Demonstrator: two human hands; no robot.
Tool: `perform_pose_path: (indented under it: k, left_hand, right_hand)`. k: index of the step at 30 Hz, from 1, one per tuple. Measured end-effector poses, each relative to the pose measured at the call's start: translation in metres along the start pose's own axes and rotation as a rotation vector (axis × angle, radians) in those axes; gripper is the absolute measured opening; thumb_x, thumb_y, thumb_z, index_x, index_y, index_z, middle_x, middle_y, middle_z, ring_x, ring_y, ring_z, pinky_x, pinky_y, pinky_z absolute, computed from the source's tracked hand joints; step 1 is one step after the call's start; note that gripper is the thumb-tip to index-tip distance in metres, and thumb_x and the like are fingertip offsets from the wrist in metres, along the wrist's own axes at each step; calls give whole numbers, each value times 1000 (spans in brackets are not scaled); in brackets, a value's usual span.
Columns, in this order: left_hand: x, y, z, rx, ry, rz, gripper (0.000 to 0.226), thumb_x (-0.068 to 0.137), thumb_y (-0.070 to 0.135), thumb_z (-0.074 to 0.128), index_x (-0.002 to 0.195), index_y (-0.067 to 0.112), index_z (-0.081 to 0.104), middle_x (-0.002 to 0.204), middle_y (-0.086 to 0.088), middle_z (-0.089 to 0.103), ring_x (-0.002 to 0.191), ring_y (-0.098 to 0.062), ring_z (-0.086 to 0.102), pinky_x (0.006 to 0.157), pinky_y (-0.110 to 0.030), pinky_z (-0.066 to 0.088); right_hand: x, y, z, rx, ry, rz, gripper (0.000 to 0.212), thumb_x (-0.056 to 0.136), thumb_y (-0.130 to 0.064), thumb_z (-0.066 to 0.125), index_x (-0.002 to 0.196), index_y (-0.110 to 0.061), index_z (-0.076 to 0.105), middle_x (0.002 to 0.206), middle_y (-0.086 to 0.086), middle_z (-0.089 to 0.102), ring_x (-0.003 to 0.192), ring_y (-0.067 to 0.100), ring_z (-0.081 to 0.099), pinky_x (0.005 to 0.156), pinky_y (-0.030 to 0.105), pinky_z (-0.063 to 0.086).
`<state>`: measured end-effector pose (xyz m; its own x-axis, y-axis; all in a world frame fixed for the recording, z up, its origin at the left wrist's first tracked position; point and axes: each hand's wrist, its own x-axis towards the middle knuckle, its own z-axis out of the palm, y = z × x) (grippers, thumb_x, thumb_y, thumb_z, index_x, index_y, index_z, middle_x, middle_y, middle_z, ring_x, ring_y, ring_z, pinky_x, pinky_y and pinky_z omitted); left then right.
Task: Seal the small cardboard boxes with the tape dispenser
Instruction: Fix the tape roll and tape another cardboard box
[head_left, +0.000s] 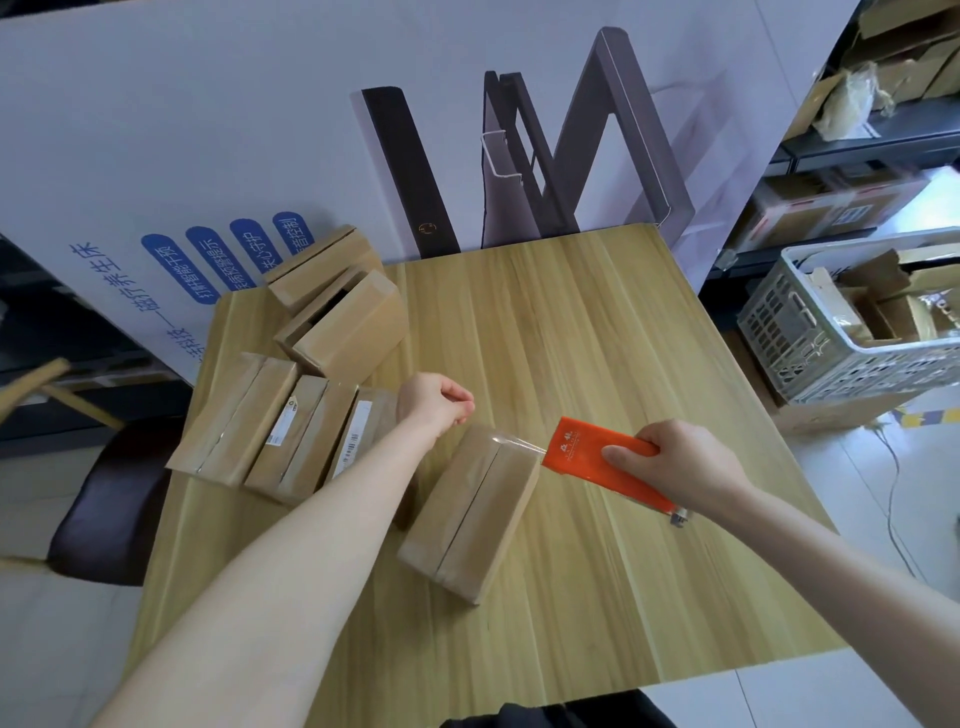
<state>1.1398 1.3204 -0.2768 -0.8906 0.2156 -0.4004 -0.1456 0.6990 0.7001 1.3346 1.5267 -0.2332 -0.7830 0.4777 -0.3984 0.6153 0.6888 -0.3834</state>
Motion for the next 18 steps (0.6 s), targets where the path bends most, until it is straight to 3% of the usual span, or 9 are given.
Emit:
perform_pose_path:
  k: [4, 12, 18]
  left_hand:
    - [4, -3, 7, 22, -10, -25, 19, 78, 1, 72, 70, 18, 69, 76, -5, 73, 70, -21, 68, 77, -35, 59]
    - [15, -7, 14, 79, 4, -35, 17, 80, -1, 69, 74, 15, 71, 69, 8, 68, 64, -9, 64, 72, -25, 56]
    - [23, -24, 22, 80, 5, -59, 16, 80, 3, 72, 74, 18, 72, 87, 1, 74, 73, -12, 68, 81, -29, 57]
  right_hand:
    - [12, -4, 8, -61, -6, 32, 43, 84, -64, 56, 69, -24, 61, 58, -5, 65, 36, 9, 60, 41, 18, 41]
    - [30, -7, 17, -143, -10, 53, 44, 83, -63, 57, 73, -21, 65, 63, -6, 63, 54, 9, 60, 44, 20, 36]
    - [37, -10, 26, -176, -9, 44, 43, 83, -61, 58, 66, -22, 60, 60, -7, 60, 53, 8, 57, 43, 20, 33]
